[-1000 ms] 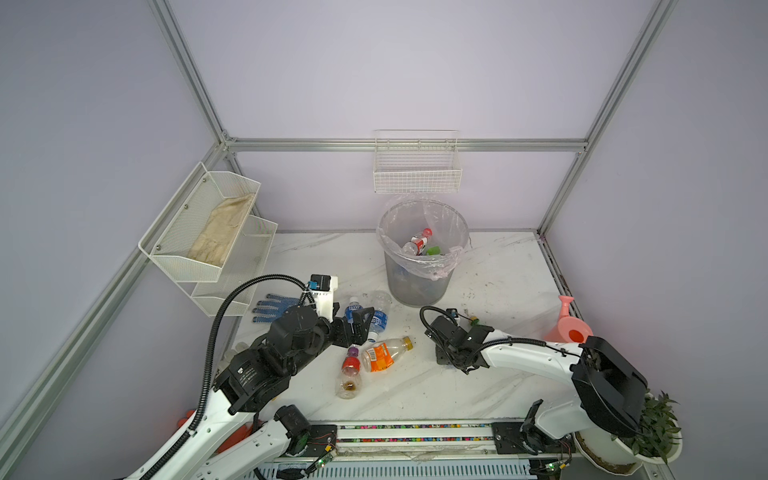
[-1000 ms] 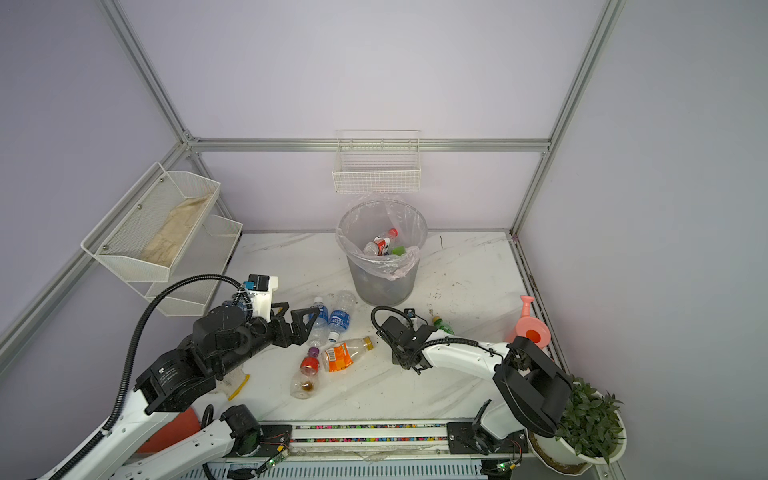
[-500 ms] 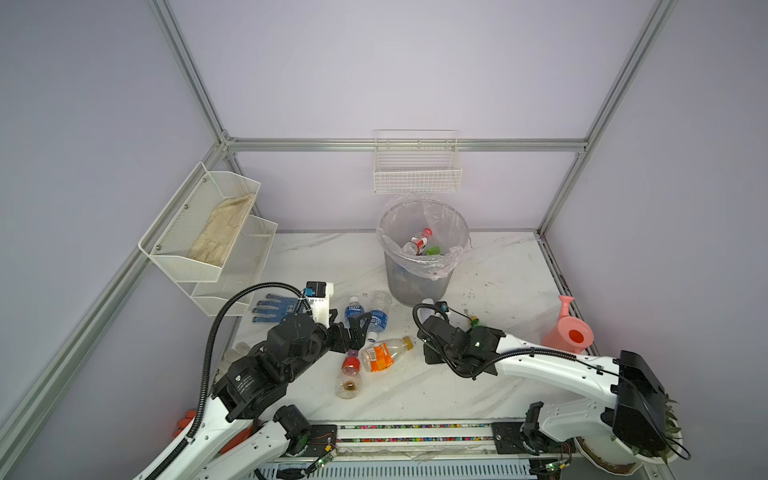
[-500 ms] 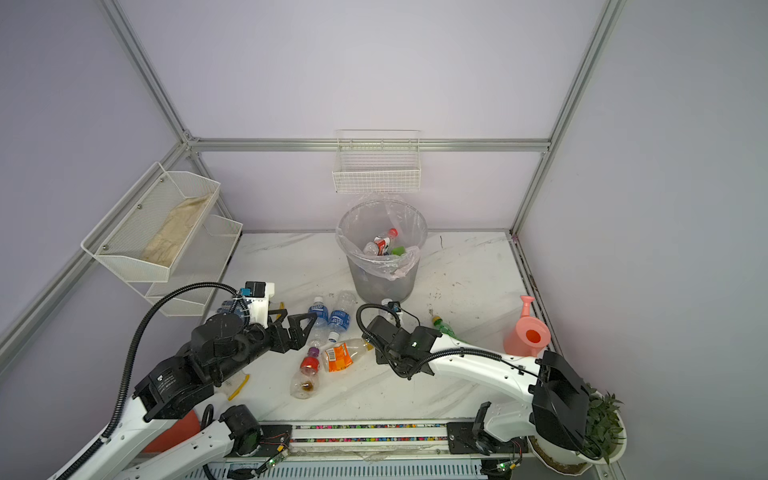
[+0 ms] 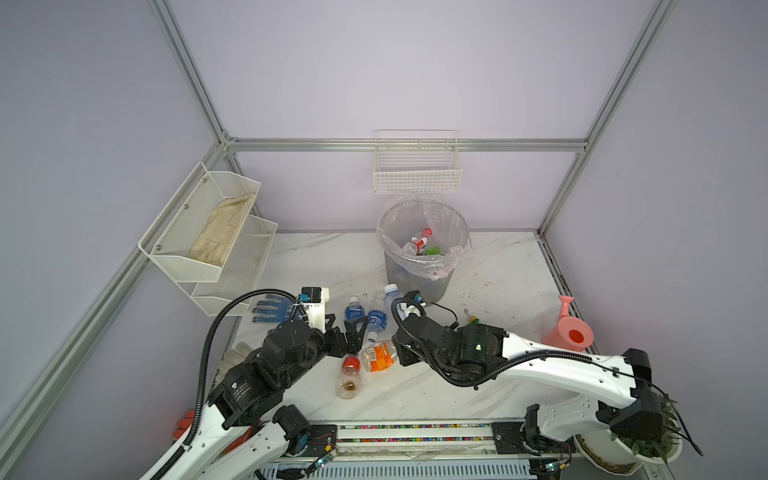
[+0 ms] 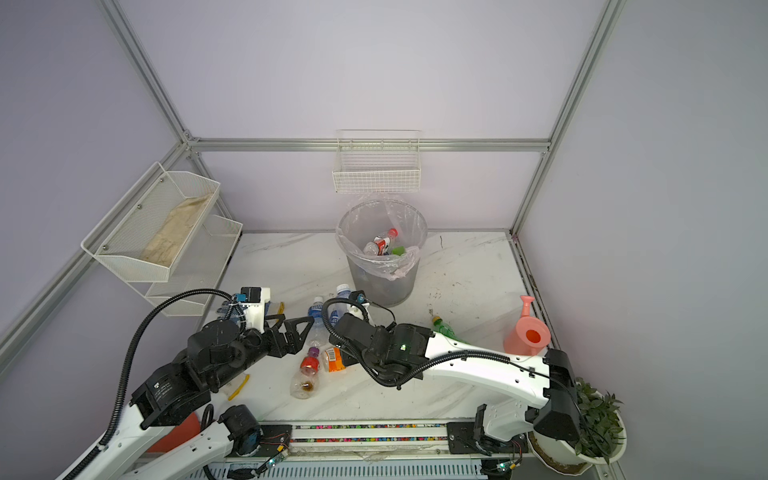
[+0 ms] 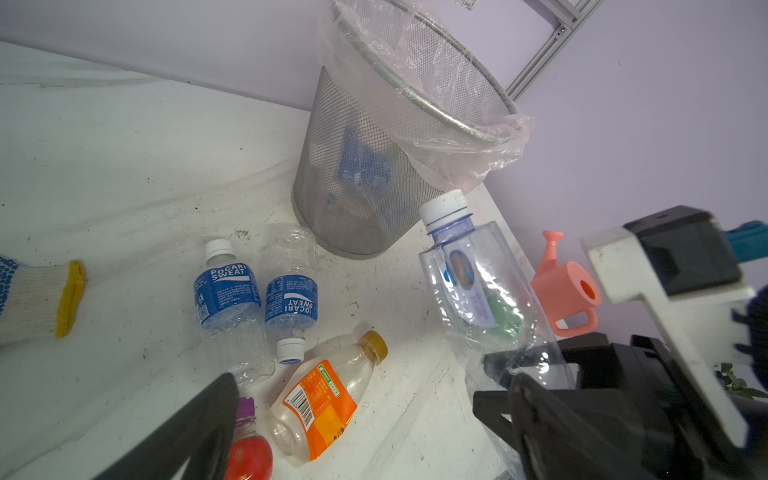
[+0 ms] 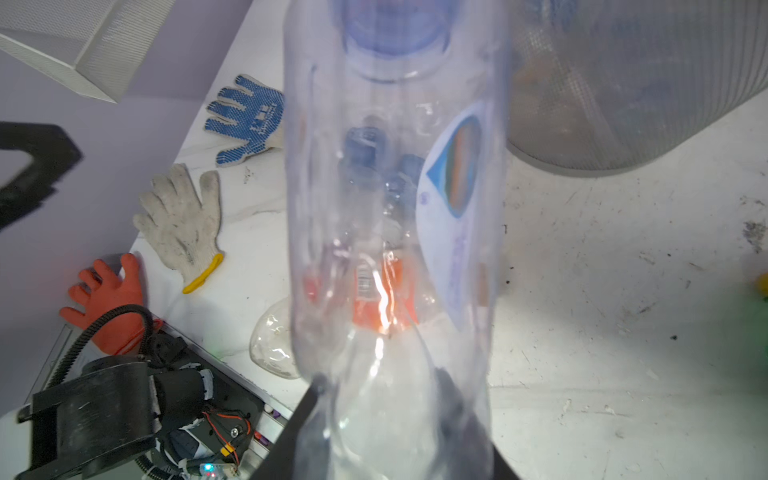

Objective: Throw the plastic bottles in the bin
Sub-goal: 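Lift the clear water bottle with the right gripper and carry it over the bin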

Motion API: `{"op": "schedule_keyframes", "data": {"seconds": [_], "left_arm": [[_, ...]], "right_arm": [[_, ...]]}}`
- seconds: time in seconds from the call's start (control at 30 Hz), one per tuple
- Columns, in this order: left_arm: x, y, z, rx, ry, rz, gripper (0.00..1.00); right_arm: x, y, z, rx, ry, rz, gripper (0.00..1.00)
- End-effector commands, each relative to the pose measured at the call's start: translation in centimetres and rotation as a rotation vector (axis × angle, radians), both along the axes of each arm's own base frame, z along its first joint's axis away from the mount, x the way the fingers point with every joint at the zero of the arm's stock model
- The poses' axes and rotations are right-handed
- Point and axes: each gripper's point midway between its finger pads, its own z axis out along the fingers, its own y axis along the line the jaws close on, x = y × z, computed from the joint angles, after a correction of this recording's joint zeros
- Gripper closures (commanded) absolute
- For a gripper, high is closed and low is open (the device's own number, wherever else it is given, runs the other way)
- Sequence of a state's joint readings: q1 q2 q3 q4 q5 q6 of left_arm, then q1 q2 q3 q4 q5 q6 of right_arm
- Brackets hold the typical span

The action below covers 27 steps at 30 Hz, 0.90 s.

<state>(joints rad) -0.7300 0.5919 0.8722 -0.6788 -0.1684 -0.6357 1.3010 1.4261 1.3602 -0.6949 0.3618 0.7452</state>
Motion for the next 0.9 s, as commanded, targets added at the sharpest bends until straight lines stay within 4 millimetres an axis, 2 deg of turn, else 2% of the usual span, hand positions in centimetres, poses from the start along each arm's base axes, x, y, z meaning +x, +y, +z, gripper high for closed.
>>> {"op": "schedule_keyframes", "data": {"seconds": [0.0,0.23,0.47,0.87], "left_arm": [[-0.2,0.1,-1.3,-0.001,0.016,0.005,0.0],[-0.5,0.2,-2.6,-0.018,0.046,0.01,0.0],[-0.9,0.1,-4.1,-0.038,0.089,0.009,0.0],[-1.3,-0.4,-6.5,-0.051,0.159,-0.001,0.0]], "right_arm": [[0.1,0.0,2.0,-0.044,-0.066,0.001,0.68],[0.5,1.4,7.1,-0.009,-0.163,0.023,0.68],[1.3,2.0,12.8,0.026,-0.268,0.026,0.68],[2.1,1.2,21.2,0.099,-0.422,0.01,0.68]]}}
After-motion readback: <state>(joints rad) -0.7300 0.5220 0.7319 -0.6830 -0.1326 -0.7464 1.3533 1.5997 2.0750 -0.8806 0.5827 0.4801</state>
